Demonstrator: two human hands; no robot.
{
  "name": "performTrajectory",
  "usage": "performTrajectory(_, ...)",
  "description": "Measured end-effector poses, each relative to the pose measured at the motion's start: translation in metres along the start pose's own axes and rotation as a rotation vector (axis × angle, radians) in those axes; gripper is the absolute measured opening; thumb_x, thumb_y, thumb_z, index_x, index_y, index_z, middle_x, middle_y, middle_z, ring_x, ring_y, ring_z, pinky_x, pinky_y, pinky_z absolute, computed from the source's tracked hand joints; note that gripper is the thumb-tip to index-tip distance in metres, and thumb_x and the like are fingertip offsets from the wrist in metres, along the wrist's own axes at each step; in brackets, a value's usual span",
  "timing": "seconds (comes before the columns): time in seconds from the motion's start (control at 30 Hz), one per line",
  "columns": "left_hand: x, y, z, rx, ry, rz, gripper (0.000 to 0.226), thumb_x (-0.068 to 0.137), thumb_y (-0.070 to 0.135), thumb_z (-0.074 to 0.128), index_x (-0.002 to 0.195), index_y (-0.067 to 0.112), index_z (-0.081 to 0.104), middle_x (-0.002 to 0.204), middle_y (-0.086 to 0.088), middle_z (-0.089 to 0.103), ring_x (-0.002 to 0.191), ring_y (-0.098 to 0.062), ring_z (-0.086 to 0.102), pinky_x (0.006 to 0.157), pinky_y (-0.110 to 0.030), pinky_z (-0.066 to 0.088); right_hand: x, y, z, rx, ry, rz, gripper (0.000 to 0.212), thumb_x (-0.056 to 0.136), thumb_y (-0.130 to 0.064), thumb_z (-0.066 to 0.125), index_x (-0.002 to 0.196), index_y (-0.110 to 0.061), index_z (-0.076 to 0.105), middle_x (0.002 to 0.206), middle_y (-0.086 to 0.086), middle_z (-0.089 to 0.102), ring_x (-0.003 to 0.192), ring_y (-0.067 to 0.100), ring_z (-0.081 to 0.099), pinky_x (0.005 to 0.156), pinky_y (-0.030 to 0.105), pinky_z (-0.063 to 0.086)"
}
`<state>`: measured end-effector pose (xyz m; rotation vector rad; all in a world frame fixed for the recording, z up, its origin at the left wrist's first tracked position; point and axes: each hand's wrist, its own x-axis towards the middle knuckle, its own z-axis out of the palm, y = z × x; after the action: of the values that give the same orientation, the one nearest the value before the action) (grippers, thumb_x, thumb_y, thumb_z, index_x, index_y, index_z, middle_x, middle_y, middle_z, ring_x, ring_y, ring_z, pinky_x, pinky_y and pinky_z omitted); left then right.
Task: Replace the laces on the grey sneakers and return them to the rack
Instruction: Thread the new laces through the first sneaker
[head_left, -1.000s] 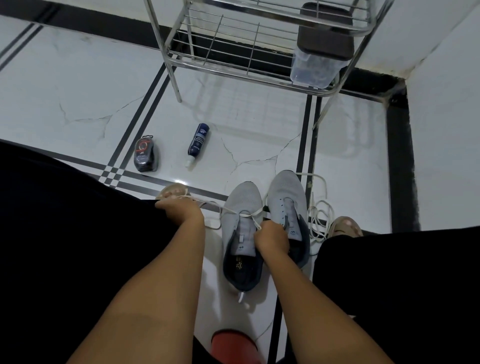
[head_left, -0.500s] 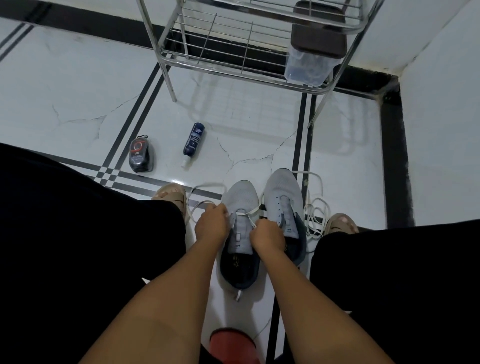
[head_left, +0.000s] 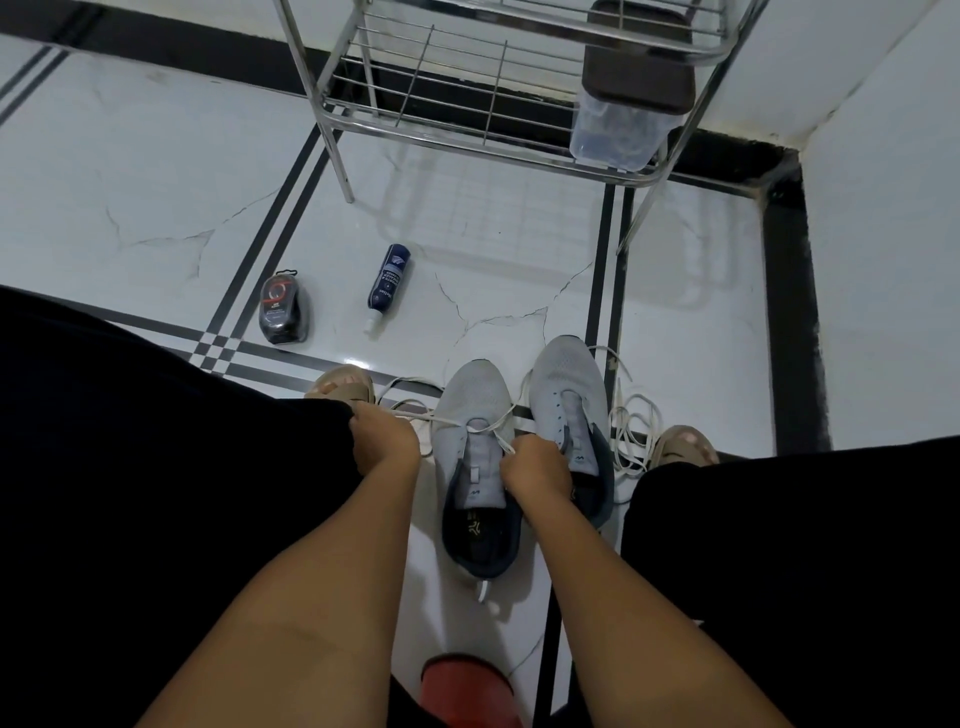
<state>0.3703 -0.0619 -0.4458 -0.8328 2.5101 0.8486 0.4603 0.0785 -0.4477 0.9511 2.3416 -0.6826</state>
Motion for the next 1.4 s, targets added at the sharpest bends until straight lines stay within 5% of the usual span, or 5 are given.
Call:
performTrajectory(0.17,-0.022,0.002,0.010,0.070,-0.095,0.132,0.040,0.095,0.034,0.049,0.126,0.010,0.047,0.131,-0.013,0.051,0.112,-0.037,0.055,0.088,-0.041,0.045,0.005,-0.001,-0.004,0.301,0.037,0.031,0.043,0.093,-0.040,0.050,0.058,-0.016,0.049,0.061,0.001,0.051,0.059,0.020,0.051,0.047,0.024,0.031)
performTrajectory(0.43,-0.046,-0.014,0.014,0.402,-0.554,0.308,0.054,0.084,0.031,0.062,0.129,0.010,0.038,0.116,-0.010,0.059,0.107,-0.027,0.058,0.077,-0.030,0.044,0.035,-0.024,-0.003,0.659,-0.077,0.117,0.038,0.082,-0.031,0.067,0.054,-0.019,0.044,0.059,0.002,0.049,0.067,0.021,0.049,0.067,0.029,0.041)
performTrajectory(0.9,-0.045,-0.011,0.010,0.433,-0.533,0.229,0.051,0.089,0.022,0.053,0.136,0.008,0.037,0.130,-0.017,0.052,0.116,-0.032,0.054,0.087,-0.034,0.045,0.048,-0.016,-0.031,1.319,0.158,0.339,0.019,0.094,-0.007,0.039,0.099,-0.003,0.057,0.084,0.006,0.070,0.076,0.019,0.064,0.059,0.026,0.046)
performTrajectory(1.13,-0.043,0.038,-0.007,0.142,-0.325,0.385,0.029,0.100,0.025,0.038,0.118,0.007,0.051,0.118,-0.014,0.060,0.107,-0.031,0.056,0.077,-0.032,0.039,0.014,-0.044,-0.090,1.395,-0.008,0.091,0.013,0.095,-0.007,0.051,0.103,-0.014,0.058,0.094,0.003,0.072,0.087,0.012,0.065,0.073,0.026,0.045)
performTrajectory(1.4,-0.079,0.109,-0.047,-0.284,-0.685,0.726,0.031,0.102,0.031,0.040,0.118,0.013,0.060,0.101,0.000,0.067,0.100,-0.014,0.061,0.090,-0.030,0.044,-0.032,-0.080,-0.169,1.264,0.158,-0.335,0.015,0.094,-0.013,0.057,0.105,-0.016,0.067,0.096,-0.002,0.073,0.091,0.008,0.064,0.064,0.015,0.047)
